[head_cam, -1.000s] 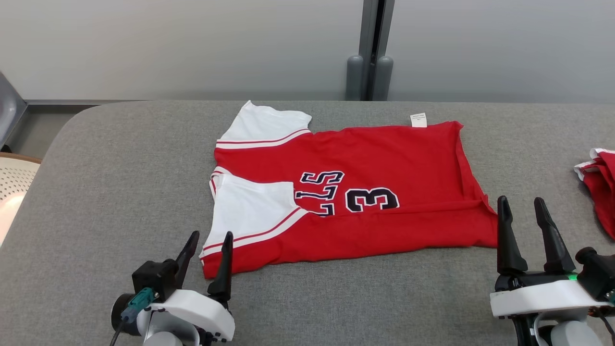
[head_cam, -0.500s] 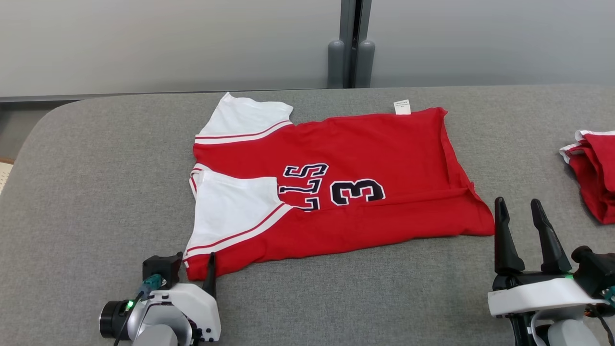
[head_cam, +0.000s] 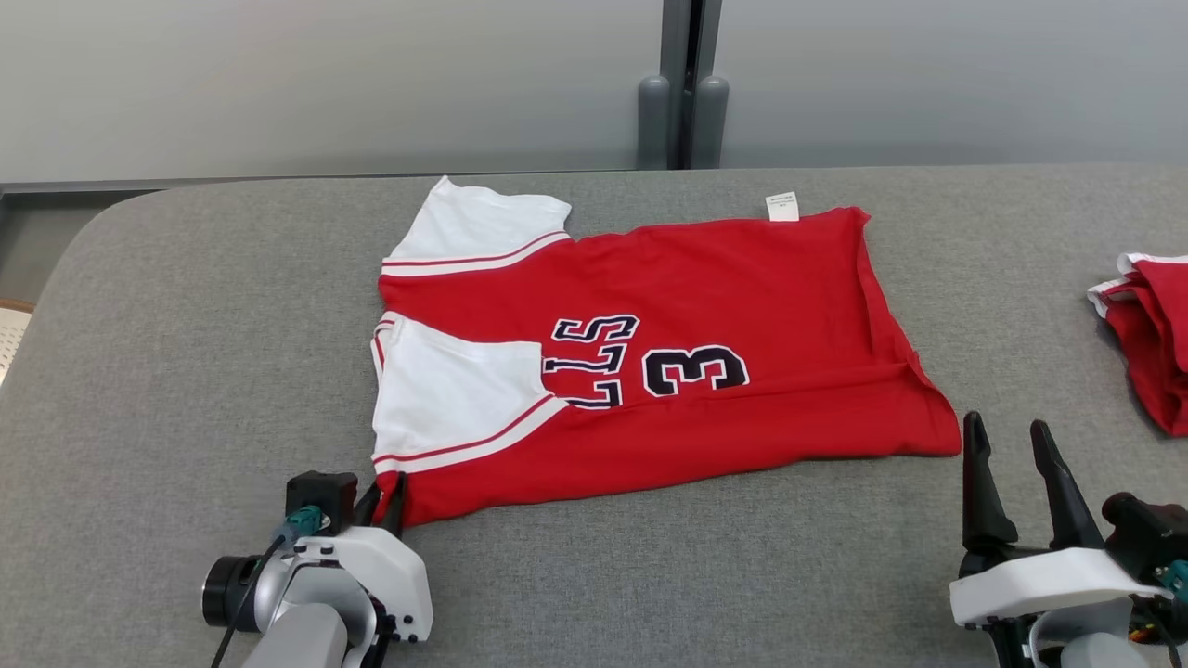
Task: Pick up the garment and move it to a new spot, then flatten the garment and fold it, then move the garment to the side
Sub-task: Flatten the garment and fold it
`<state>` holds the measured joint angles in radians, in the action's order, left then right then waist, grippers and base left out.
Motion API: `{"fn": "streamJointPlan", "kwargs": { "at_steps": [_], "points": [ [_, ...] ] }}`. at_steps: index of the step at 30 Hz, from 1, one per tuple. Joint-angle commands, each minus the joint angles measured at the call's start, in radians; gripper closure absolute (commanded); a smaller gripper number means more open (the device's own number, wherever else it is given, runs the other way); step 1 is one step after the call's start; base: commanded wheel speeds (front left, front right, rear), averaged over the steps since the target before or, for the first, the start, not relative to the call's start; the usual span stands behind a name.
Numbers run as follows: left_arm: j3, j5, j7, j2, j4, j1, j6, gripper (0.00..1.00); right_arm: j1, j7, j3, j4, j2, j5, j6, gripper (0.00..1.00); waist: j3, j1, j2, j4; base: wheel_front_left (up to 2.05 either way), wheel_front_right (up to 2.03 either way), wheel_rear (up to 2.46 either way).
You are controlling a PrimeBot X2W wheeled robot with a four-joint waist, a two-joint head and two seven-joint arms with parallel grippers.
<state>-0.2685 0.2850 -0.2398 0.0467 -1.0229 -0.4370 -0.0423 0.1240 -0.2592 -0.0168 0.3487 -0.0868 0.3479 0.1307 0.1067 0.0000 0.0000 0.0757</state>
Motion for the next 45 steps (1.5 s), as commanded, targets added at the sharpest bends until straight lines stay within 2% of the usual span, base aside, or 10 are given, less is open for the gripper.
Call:
{"fn": "streamJointPlan", "kwargs": {
  "at_steps": [1,5,9,16,26,27,28,29,37,45],
  "points": [
    [0.008,0.007,-0.009,0.012,0.010,-0.015,0.011,1.00,0.016,0.003,0.010,0.023,-0.002,-0.005,0.000,0.00,-0.004,0.0000,0.0000,0.007,0.00,0.00,0.00],
    [0.011,-0.007,-0.024,0.015,0.070,-0.019,0.028,1.00,0.058,0.043,0.075,0.139,0.013,-0.014,0.000,0.00,-0.006,0.0000,0.0000,0.033,0.00,0.00,0.00],
    [0.001,-0.021,-0.026,0.015,0.126,-0.006,0.015,1.00,0.108,0.085,0.108,0.229,0.018,0.002,0.000,0.00,-0.006,0.0000,0.0000,0.064,0.00,0.00,0.00],
    [-0.014,-0.030,-0.026,0.014,0.185,0.014,-0.001,1.00,0.188,0.146,0.124,0.363,0.023,0.043,0.000,0.00,0.015,0.0000,0.0000,0.098,0.00,0.00,0.00],
    [-0.026,-0.032,-0.026,0.011,0.234,0.025,-0.010,1.00,0.271,0.169,0.155,0.513,0.026,0.079,0.000,0.00,0.040,0.0000,0.0000,0.113,0.00,0.00,0.00],
    [-0.026,-0.032,-0.026,0.011,0.238,0.026,-0.011,1.00,0.276,0.174,0.146,0.522,0.028,0.090,0.000,0.07,0.041,0.0000,0.0000,0.114,0.00,0.00,0.00],
    [-0.027,-0.032,-0.026,0.010,0.240,0.027,-0.011,1.00,0.280,0.174,0.137,0.528,0.029,0.098,0.000,0.51,0.041,0.0000,0.0000,0.114,0.00,0.00,0.00],
    [-0.027,-0.033,-0.026,0.010,0.240,0.028,-0.011,1.00,0.282,0.171,0.128,0.533,0.030,0.106,0.000,1.00,0.040,0.0000,0.0000,0.113,0.00,0.00,0.00],
    [-0.016,-0.033,-0.026,0.023,0.233,0.042,-0.009,1.00,0.276,0.071,0.059,0.502,-0.012,0.130,0.000,1.00,0.014,0.0000,0.0000,0.103,0.00,0.00,0.00],
    [-0.008,-0.034,-0.026,0.038,0.250,0.081,-0.004,1.00,0.209,0.007,0.029,0.458,-0.067,0.034,-0.001,1.00,-0.024,0.0000,0.0000,0.085,0.00,0.00,0.00]
  ]
}}
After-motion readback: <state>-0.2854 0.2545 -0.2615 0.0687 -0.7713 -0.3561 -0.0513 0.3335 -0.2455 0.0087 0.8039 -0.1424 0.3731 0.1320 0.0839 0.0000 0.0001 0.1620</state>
